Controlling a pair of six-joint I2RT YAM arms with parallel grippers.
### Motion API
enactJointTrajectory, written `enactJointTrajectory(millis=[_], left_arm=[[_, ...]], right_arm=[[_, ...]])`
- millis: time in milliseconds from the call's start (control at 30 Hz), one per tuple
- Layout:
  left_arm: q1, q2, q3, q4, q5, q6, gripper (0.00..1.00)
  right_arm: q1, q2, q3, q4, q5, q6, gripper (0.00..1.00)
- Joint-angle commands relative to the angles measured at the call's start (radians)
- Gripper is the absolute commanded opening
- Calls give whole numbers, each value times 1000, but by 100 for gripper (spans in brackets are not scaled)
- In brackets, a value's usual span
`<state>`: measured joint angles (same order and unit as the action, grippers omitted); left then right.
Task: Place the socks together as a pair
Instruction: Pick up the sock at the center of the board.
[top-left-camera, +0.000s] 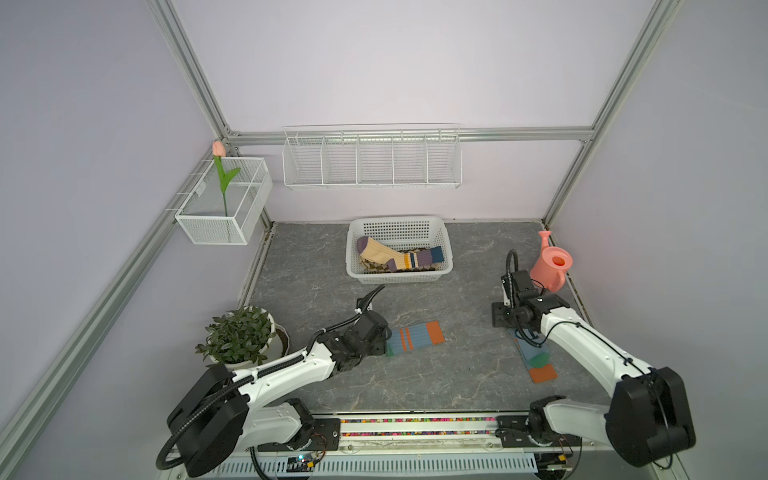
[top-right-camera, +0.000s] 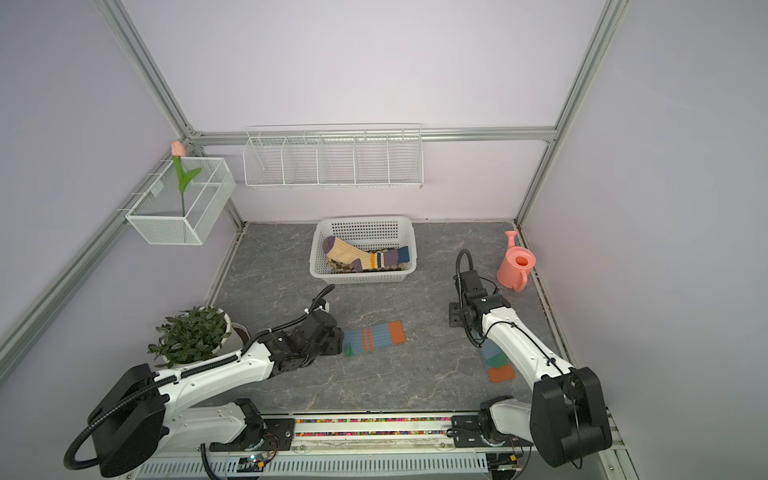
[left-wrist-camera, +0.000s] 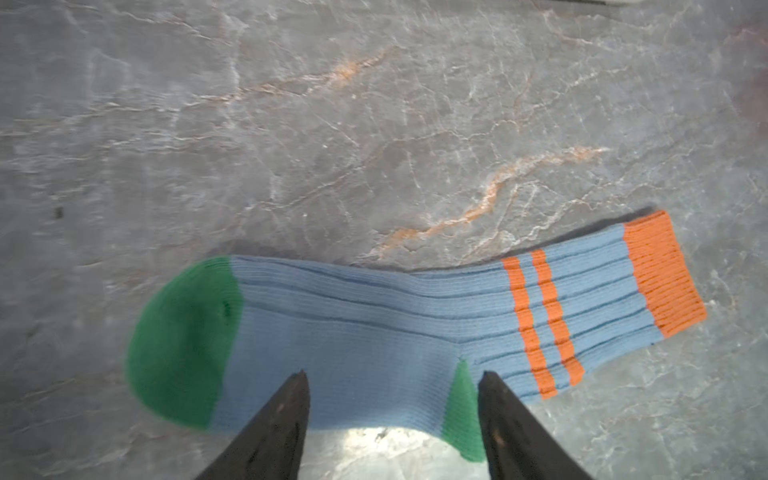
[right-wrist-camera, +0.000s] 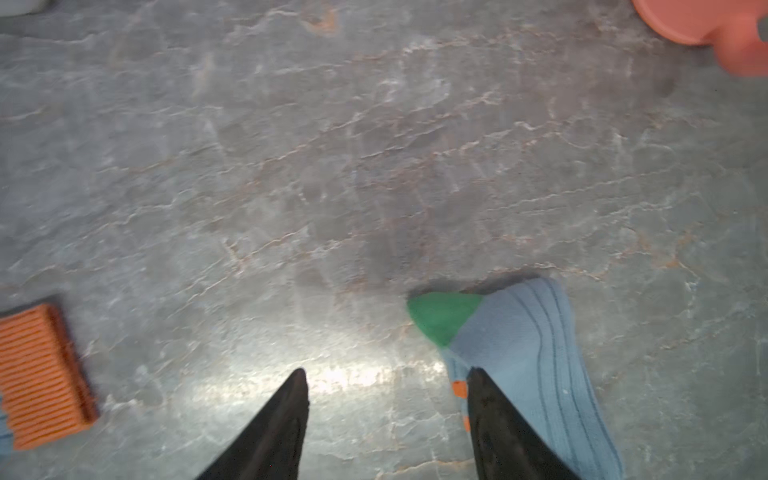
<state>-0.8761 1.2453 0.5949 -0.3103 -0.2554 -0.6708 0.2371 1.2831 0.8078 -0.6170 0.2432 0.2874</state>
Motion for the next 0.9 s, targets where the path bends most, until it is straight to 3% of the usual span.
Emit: enactJointTrajectory(millis=[0, 267, 333, 467, 600, 700, 867], left_arm=[[3, 21, 40, 53, 48, 35, 66], [2, 67, 36, 111, 113, 48, 66], [2, 77, 37, 119, 121, 49, 66], [2, 78, 42, 112, 124, 52, 66], [2, 58, 42, 95, 109, 49, 65], [2, 43, 42, 89, 99, 47, 65], [1, 41, 59, 83, 100, 46, 63]], right_arm=[[-25, 54, 12, -38, 35, -9, 62], [-25, 196, 51, -100, 143, 2, 62], [-25, 240, 65, -111, 132, -1, 56], [-56, 337, 116, -143, 57, -7, 30], [-48, 349, 130, -143, 59, -17, 12], [8, 292, 152, -144, -4, -21, 7], [107, 186, 238, -155, -223, -19, 7]])
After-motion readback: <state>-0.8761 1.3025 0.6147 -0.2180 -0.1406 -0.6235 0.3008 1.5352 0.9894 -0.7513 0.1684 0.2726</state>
